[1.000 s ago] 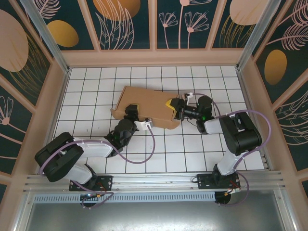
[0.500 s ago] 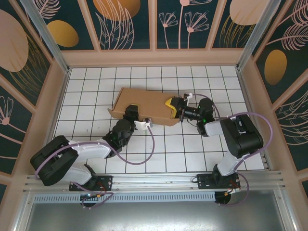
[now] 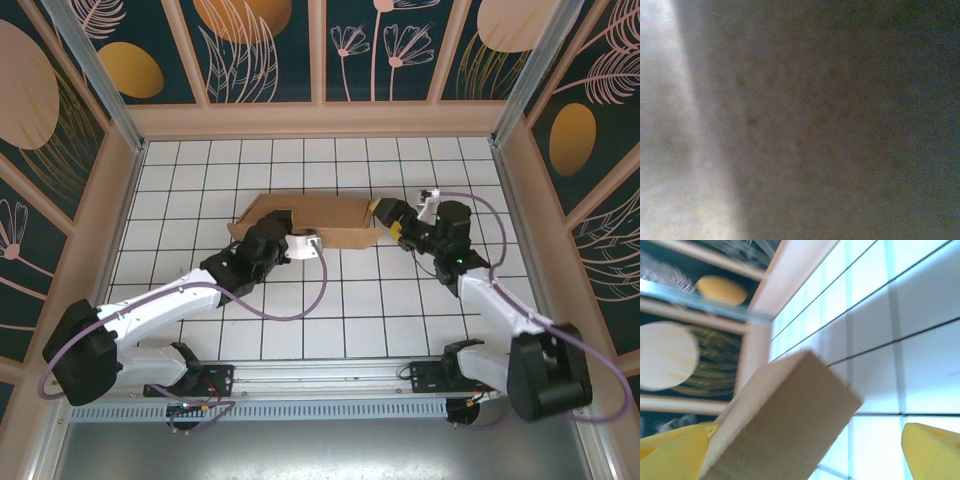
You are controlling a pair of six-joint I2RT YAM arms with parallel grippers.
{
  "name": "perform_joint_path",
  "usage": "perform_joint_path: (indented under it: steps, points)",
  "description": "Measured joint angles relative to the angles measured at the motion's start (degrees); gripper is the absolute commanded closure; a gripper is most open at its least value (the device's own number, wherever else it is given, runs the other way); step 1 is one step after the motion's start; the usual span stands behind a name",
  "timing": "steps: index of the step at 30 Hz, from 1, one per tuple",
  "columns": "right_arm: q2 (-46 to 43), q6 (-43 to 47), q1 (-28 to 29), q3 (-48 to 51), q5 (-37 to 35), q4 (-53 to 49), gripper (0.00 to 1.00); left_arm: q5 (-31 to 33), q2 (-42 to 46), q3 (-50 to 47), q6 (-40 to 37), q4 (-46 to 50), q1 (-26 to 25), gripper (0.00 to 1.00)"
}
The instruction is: Fold the paper box
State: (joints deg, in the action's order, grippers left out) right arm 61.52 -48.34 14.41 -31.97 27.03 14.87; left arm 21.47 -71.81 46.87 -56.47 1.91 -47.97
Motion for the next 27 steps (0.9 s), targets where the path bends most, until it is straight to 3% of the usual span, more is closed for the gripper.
perform_joint_path:
  steps: [5, 7, 10, 12, 15, 20, 27]
  points:
    - [-5.3, 13.8, 4.2, -7.7, -26.8, -18.6, 0.01, -5.3, -0.8, 7.0, 6.6, 15.9, 0.0, 0.59]
    - [-3.6, 19.5, 10.3, -13.1, -39.1, -24.0, 0.01, -7.3, -1.9, 9.9, 8.4, 20.5, 0.0, 0.60]
    - [-2.5, 22.3, 18.4, -17.1, -48.5, -27.9, 0.01, -9.9, -3.7, 12.6, 10.4, 25.4, 0.0, 0.62]
    - [-4.3, 24.0, 18.8, -16.5, -48.1, -27.1, 0.07, -11.5, -4.8, 13.3, 11.4, 27.5, 0.0, 0.63]
    - [-10.0, 25.7, 16.0, -12.8, -44.4, -25.6, 0.07, -13.8, -6.4, 13.3, 12.4, 29.7, 0.0, 0.64]
    - [-9.3, 26.4, 14.7, -14.4, -37.9, -24.8, 0.08, -16.6, -10.1, 13.9, 13.7, 31.2, 0.0, 0.65]
    - [-4.4, 27.3, 14.9, -20.0, -23.8, -26.7, 0.39, -17.9, -15.8, 20.0, 14.3, 33.1, 0.3, 0.63]
